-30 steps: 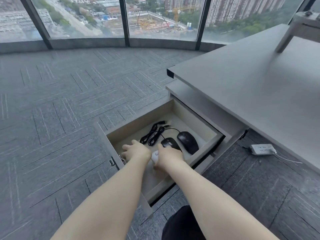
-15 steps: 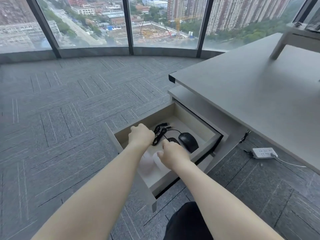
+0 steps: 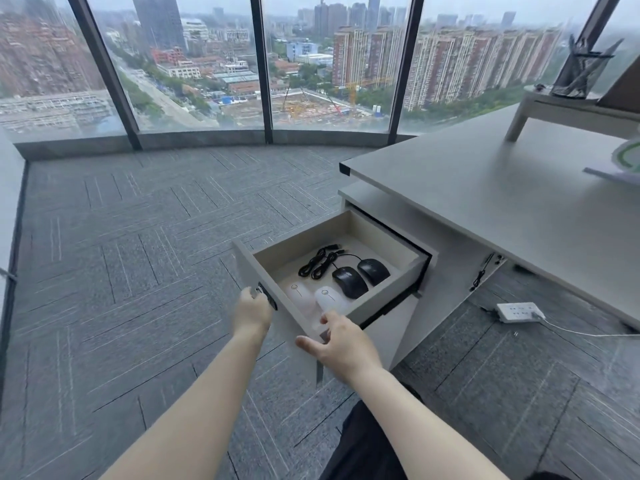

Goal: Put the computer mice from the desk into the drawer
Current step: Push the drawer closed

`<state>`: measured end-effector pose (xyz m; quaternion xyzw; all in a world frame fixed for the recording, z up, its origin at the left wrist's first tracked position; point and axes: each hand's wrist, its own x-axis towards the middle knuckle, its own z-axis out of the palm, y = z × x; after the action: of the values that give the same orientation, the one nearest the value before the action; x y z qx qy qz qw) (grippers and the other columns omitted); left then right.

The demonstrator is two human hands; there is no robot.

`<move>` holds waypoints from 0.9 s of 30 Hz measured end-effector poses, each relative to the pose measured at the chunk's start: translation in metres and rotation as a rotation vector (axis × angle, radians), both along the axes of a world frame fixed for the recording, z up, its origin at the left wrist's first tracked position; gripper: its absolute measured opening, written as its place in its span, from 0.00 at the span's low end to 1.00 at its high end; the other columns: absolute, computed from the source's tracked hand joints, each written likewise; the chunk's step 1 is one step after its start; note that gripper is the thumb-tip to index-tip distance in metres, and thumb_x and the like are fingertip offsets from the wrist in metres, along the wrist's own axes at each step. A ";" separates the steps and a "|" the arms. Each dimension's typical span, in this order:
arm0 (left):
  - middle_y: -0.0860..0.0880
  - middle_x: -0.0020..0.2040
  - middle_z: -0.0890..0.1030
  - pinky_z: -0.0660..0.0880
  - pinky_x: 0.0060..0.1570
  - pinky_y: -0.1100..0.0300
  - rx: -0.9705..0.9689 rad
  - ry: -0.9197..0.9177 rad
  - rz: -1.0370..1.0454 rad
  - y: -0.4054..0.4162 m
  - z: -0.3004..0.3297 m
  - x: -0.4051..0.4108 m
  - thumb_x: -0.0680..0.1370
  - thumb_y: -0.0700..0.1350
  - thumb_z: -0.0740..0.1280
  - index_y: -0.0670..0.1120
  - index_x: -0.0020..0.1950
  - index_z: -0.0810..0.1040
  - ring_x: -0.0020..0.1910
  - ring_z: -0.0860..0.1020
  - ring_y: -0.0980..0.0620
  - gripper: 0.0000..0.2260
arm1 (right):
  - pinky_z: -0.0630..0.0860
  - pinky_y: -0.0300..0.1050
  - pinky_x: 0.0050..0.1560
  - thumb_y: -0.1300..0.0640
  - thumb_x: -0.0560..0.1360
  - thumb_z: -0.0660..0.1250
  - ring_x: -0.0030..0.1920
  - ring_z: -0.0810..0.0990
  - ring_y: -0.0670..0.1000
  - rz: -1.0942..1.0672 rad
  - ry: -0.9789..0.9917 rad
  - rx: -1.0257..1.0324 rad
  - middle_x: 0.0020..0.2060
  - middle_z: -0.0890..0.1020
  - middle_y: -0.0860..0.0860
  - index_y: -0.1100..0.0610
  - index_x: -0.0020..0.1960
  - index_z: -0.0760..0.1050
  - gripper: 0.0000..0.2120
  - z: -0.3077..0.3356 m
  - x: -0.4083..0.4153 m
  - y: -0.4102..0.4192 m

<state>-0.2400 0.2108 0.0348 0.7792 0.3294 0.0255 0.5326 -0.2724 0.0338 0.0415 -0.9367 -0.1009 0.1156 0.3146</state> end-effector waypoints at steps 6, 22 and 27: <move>0.51 0.58 0.80 0.74 0.64 0.46 -0.288 -0.025 -0.113 -0.015 -0.013 -0.013 0.76 0.40 0.54 0.52 0.65 0.76 0.59 0.77 0.47 0.21 | 0.81 0.54 0.51 0.41 0.72 0.70 0.50 0.81 0.53 -0.079 -0.013 0.041 0.52 0.81 0.51 0.52 0.59 0.70 0.22 -0.024 -0.007 0.003; 0.50 0.66 0.78 0.75 0.62 0.52 -0.449 -0.076 -0.235 -0.075 -0.031 0.069 0.77 0.36 0.54 0.50 0.74 0.69 0.64 0.76 0.48 0.25 | 0.78 0.51 0.43 0.38 0.71 0.68 0.46 0.80 0.53 -0.411 -0.005 0.201 0.50 0.80 0.52 0.50 0.62 0.66 0.26 -0.033 0.044 -0.055; 0.50 0.70 0.75 0.74 0.63 0.53 -0.508 -0.081 -0.250 -0.105 -0.032 0.104 0.77 0.35 0.55 0.50 0.76 0.67 0.67 0.74 0.50 0.27 | 0.71 0.44 0.52 0.40 0.74 0.68 0.66 0.74 0.57 -0.512 0.006 0.243 0.71 0.68 0.56 0.55 0.78 0.54 0.41 -0.033 0.075 -0.083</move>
<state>-0.1361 0.1057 0.0025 0.6538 0.2048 -0.0925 0.7225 -0.1974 -0.0488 0.0080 -0.8868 0.1268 0.0222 0.4439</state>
